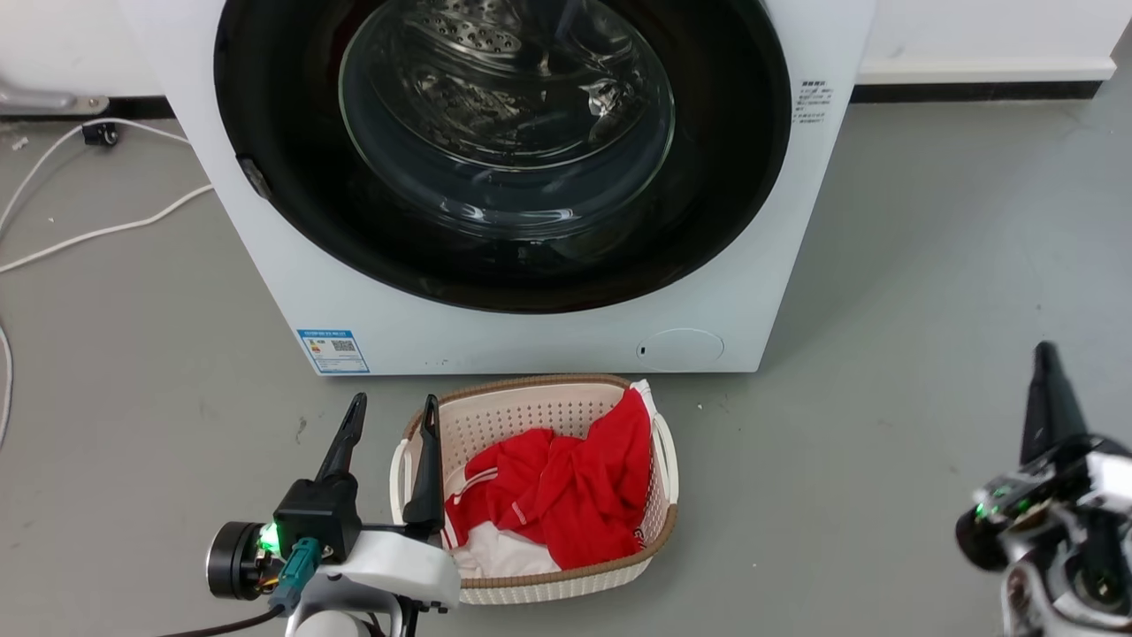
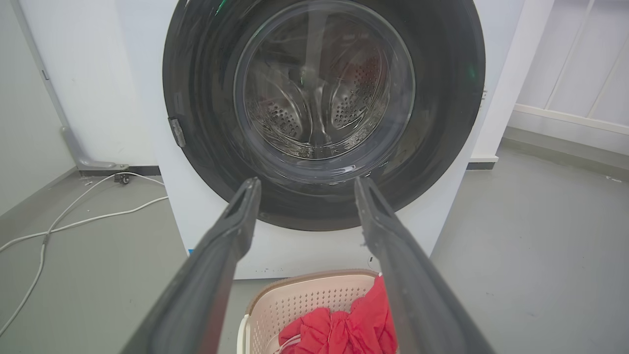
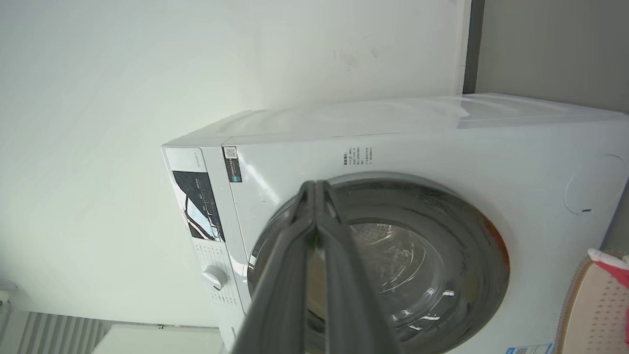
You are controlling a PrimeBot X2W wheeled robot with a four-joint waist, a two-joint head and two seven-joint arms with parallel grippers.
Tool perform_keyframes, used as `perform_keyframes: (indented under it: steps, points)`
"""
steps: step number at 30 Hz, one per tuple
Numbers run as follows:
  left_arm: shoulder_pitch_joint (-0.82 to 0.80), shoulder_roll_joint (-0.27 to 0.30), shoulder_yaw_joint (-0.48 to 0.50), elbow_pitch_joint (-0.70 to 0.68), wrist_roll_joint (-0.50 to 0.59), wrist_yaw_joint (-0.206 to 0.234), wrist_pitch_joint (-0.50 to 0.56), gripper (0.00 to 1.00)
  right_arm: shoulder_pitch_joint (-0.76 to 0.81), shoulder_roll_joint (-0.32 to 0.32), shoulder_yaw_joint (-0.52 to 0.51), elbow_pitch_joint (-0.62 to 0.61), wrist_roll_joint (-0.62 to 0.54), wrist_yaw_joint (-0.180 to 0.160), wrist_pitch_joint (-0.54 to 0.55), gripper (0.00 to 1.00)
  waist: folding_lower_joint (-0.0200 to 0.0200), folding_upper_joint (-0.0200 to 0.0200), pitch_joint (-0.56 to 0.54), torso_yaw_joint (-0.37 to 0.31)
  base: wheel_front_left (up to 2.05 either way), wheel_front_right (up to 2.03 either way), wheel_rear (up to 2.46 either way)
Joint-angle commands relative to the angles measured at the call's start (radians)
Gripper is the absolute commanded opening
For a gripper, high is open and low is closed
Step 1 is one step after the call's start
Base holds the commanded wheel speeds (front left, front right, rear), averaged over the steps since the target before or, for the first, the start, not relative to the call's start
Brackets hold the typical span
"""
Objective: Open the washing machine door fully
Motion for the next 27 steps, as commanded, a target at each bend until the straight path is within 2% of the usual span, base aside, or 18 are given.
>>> perform_keyframes:
  steps: [1,7,13,20,27]
  points:
    - [-0.012,0.001,-0.002,-0.005,0.003,0.003,-0.003,1.0,-0.033,-0.016,-0.013,0.013,0.024,0.0,0.014,0.0,-0.0001,0.0,0.013,0.003,0.0,0.0,0.0]
    - [-0.042,0.001,-0.004,-0.025,0.003,0.008,-0.003,1.0,-0.213,-0.102,-0.051,0.121,0.132,0.0,0.103,0.0,-0.0001,0.0,0.076,0.021,0.0,0.0,0.0]
    - [-0.081,0.001,-0.006,-0.042,-0.007,0.014,-0.003,1.0,-0.403,-0.198,-0.011,0.222,0.173,0.0,0.189,0.0,-0.0001,0.0,0.151,0.045,0.0,0.0,0.0]
    - [-0.127,0.001,-0.015,-0.056,-0.007,0.019,-0.003,1.0,-0.624,-0.3,0.101,0.357,0.16,0.0,0.302,0.0,-0.0001,0.0,0.23,0.068,0.0,0.0,0.0]
    - [-0.17,0.001,-0.037,-0.064,-0.01,0.021,-0.003,1.0,-0.85,-0.353,0.238,0.501,0.118,0.0,0.392,0.0,-0.0001,0.0,0.295,0.087,0.0,0.0,0.0]
